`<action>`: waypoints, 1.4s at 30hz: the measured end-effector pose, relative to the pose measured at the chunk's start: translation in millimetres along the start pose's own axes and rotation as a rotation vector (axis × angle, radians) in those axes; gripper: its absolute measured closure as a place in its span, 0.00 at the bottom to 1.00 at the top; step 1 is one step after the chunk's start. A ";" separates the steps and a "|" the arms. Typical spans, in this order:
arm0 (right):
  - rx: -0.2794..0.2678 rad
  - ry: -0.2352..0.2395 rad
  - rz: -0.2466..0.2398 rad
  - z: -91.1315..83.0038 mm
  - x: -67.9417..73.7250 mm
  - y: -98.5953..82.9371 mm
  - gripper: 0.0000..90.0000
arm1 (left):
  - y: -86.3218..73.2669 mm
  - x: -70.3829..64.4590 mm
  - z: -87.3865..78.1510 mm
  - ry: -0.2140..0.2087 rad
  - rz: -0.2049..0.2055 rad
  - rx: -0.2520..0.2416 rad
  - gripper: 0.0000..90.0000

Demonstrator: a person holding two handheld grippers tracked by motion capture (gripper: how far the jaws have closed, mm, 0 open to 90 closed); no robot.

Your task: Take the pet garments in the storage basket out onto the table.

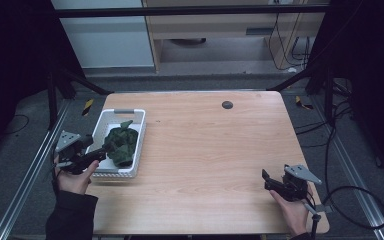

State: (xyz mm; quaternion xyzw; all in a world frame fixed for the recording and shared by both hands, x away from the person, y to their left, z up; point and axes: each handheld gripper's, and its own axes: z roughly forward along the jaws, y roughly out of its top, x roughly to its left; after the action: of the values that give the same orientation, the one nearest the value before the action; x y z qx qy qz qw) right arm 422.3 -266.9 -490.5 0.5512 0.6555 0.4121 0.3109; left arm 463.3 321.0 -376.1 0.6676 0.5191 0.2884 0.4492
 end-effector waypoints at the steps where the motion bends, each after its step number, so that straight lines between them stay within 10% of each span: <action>1: 0.005 0.003 -0.002 0.4 0.3 -0.2 0.18 | 0.0 0.0 0.0 0.000 0.000 0.000 0.30; 23: 0.004 0.004 -0.024 1.4 2.1 0.3 0.17 | 20.8 6.9 35.1 0.025 0.039 0.049 0.27; 42: 0.006 0.011 -0.020 1.5 1.8 0.7 0.17 | 29.4 17.9 69.0 0.043 0.080 0.192 0.26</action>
State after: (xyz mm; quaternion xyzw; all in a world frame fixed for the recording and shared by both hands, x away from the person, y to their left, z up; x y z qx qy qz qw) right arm 423.6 -264.8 -490.5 0.5432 0.6640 0.4100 0.3098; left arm 540.1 315.6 -380.8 0.7215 0.5266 0.2692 0.3601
